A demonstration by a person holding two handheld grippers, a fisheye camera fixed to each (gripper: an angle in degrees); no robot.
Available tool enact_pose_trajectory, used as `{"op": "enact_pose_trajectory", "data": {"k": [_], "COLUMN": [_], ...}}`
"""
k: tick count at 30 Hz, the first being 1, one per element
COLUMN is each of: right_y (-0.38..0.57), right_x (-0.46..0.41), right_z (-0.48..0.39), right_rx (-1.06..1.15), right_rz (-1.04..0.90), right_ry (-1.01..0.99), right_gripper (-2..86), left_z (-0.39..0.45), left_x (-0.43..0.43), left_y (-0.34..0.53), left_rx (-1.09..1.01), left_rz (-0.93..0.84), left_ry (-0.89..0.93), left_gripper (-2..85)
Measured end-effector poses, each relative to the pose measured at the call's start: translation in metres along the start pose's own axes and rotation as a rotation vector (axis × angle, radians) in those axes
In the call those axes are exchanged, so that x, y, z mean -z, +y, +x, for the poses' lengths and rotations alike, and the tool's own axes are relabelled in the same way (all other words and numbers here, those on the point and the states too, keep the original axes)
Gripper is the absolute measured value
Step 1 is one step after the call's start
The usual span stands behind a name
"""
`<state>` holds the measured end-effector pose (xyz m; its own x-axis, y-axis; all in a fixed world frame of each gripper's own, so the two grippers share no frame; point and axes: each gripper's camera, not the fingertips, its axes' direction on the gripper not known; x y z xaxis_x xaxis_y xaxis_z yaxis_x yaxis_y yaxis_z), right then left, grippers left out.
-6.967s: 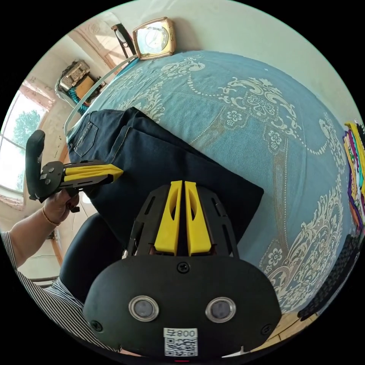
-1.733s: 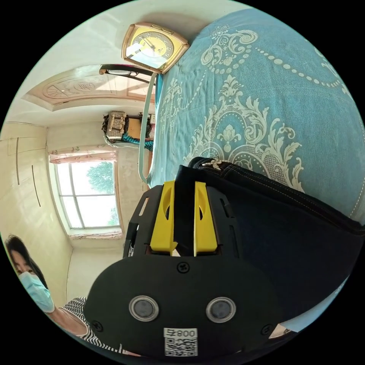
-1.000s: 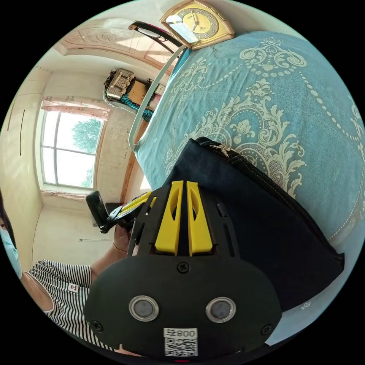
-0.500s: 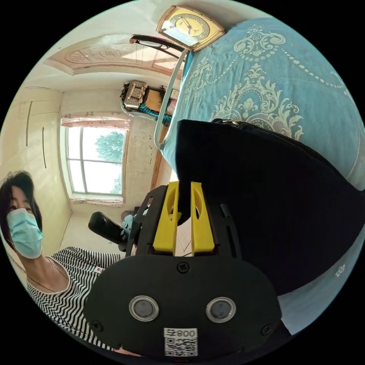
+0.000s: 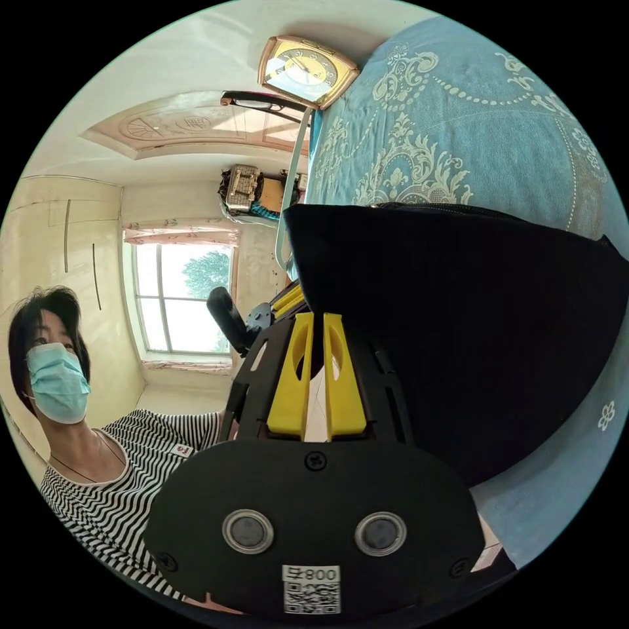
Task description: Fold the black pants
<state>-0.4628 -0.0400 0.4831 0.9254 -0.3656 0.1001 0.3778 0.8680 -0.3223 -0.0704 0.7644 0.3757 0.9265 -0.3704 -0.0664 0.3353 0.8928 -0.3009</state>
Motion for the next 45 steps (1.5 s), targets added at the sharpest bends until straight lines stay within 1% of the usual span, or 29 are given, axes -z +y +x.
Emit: {"op": "enact_pose_trajectory", "data": {"k": [4, 12, 18, 22, 24, 25, 26, 27, 28, 29, 31, 33, 34, 35, 36, 38, 39, 40, 43, 45], "right_y": [0.001, 0.006, 0.010, 0.012, 0.013, 0.014, 0.014, 0.015, 0.015, 0.015, 0.015, 0.014, 0.013, 0.011, 0.010, 0.003, 0.001, -0.004, -0.016, -0.023], "right_x": [0.002, 0.006, 0.009, 0.009, 0.009, 0.008, 0.007, 0.007, 0.005, 0.004, 0.002, 0.001, -0.001, -0.004, -0.005, -0.013, -0.016, -0.022, -0.042, -0.056], "right_z": [0.006, 0.016, 0.018, 0.019, 0.019, 0.018, 0.018, 0.018, 0.018, 0.018, 0.015, 0.010, 0.007, 0.003, 0.002, -0.006, -0.008, -0.012, -0.018, -0.020], "right_rx": [-0.002, -0.005, -0.003, -0.001, 0.000, 0.002, 0.002, 0.002, 0.000, -0.002, 0.001, 0.011, 0.015, 0.019, 0.023, 0.037, 0.040, 0.044, 0.047, 0.043], "right_rz": [-0.001, -0.003, -0.005, -0.005, -0.002, 0.000, 0.001, 0.002, 0.004, 0.005, 0.003, -0.001, -0.003, -0.003, -0.005, -0.005, -0.004, -0.005, -0.011, -0.027], "right_ry": [-0.024, -0.054, -0.053, -0.055, -0.059, -0.061, -0.064, -0.067, -0.072, -0.074, -0.067, -0.049, -0.040, -0.035, -0.032, -0.009, -0.004, 0.004, 0.031, 0.061], "right_gripper": [2.6, 2.6, 2.7, 2.6, 2.6, 2.6, 2.6, 2.6, 2.6, 2.6, 2.6, 2.6, 2.6, 2.6, 2.6, 2.6, 2.6, 2.5, 2.4, 2.3], "left_z": [-0.002, -0.010, -0.042, -0.073, -0.089, -0.101, -0.111, -0.116, -0.124, -0.131, -0.142, -0.147, -0.149, -0.149, -0.149, -0.146, -0.145, -0.143, -0.137, -0.140], "left_x": [-0.019, -0.025, -0.002, 0.029, 0.035, 0.028, 0.011, 0.003, -0.009, -0.011, -0.017, -0.014, -0.008, 0.002, 0.008, 0.029, 0.032, 0.037, 0.033, 0.019], "left_y": [-0.006, -0.002, 0.034, 0.097, 0.137, 0.163, 0.190, 0.204, 0.230, 0.252, 0.278, 0.293, 0.296, 0.293, 0.290, 0.268, 0.261, 0.245, 0.213, 0.202], "left_rx": [-0.014, -0.018, 0.109, 0.248, 0.356, 0.423, 0.482, 0.517, 0.580, 0.642, 0.742, 0.784, 0.787, 0.766, 0.745, 0.622, 0.590, 0.514, 0.375, 0.371], "left_rz": [-0.051, -0.060, -0.001, 0.017, -0.008, -0.077, -0.206, -0.273, -0.325, -0.277, -0.236, -0.153, -0.076, 0.023, 0.081, 0.231, 0.251, 0.268, 0.226, 0.187], "left_ry": [0.005, 0.019, 0.022, 0.001, 0.013, 0.041, 0.068, 0.085, 0.163, 0.298, 0.441, 0.479, 0.495, 0.519, 0.531, 0.557, 0.561, 0.554, 0.464, 0.447], "left_gripper": [3.6, 0.6, 0.1, 0.5, 1.0, 1.6, 2.3, 3.3, 5.4, 7.5, 10.8, 11.9, 12.0, 12.3, 12.5, 13.8, 14.3, 15.2, 15.9, 14.7]}}
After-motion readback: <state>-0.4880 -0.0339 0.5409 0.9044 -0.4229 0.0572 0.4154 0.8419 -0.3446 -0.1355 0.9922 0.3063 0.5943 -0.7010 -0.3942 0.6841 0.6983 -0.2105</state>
